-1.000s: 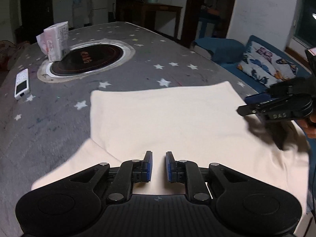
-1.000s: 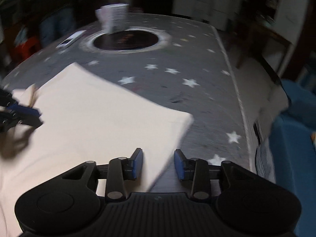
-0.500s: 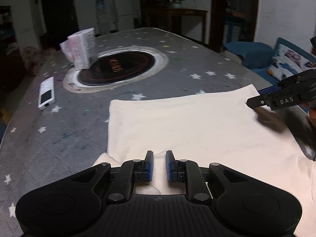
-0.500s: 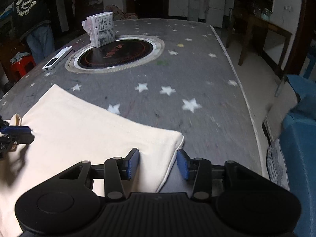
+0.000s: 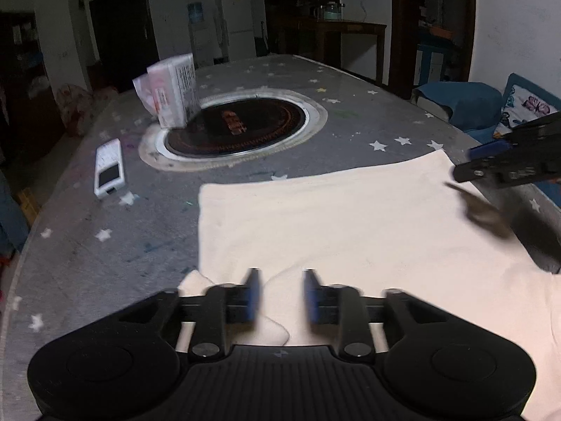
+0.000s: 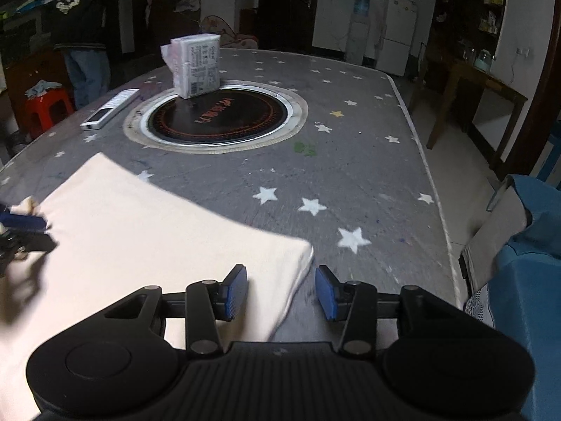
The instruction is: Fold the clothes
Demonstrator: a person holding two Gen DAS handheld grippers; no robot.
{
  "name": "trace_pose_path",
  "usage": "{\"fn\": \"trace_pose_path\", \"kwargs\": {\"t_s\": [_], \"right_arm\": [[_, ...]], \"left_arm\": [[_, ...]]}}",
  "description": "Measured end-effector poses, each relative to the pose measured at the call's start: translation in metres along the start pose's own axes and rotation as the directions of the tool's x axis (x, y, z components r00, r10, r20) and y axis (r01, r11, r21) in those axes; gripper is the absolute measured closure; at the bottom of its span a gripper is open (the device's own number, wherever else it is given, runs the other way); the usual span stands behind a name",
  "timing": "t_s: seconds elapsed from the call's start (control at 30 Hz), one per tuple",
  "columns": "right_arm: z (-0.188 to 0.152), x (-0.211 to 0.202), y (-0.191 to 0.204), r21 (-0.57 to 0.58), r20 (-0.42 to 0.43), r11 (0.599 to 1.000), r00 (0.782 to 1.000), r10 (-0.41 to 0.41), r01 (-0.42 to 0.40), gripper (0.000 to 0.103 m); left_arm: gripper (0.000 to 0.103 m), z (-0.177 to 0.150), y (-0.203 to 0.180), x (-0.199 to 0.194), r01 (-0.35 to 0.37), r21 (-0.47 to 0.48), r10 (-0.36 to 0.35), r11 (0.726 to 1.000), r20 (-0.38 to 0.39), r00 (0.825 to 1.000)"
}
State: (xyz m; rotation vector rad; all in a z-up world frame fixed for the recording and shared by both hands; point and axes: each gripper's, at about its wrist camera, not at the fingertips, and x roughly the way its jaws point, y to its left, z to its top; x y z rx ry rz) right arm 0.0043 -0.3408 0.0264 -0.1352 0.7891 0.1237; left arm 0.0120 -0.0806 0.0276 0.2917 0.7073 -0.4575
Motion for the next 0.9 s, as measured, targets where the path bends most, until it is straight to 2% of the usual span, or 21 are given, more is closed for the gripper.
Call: {"fn": "trace_pose_path", "kwargs": {"t_s": [0.17,0.23,0.3,0.6,0.77,0.9], "right_arm": [[-0.029,-0.042,-0.003,-0.015,0.006,0.999,0.999,-0.045,0.045,0.059],[-0.043,-0.056,-0.006,-0.023,0.009,0.996,0.996,-0.086,0.087,0.059],[-0.059,-0.068,-0.01,-0.022,0.013,0.992,0.992,-0.127,0.127,0.059],[-0.116,-0.112,-0.037,0.102,-0.016,0.972,0.978,-0.209,0.21,0.061],[-0.14,-0.128,-0.052,0.178,-0.039,0.953,0.969,-0.243,0.246,0.061],[-0.145,-0.132,-0.059,0.234,-0.019,0.947,0.975,-0.223,0.221,0.061]], "left_arm": [[0.058,-0.004,-0.011,-0.033,0.057,0.008,-0.058,0.998,0.049,0.997],[0.056,-0.009,-0.02,-0.046,0.093,0.02,-0.094,0.995,0.056,0.994],[0.054,-0.016,-0.027,-0.055,0.123,0.028,-0.124,0.992,0.056,0.991],[0.049,-0.055,-0.063,-0.08,0.237,0.08,-0.238,0.968,0.011,0.971],[0.046,-0.066,-0.065,-0.082,0.232,0.095,-0.232,0.968,-0.01,0.973],[0.046,-0.07,-0.06,-0.08,0.216,0.074,-0.215,0.974,-0.027,0.976]]}}
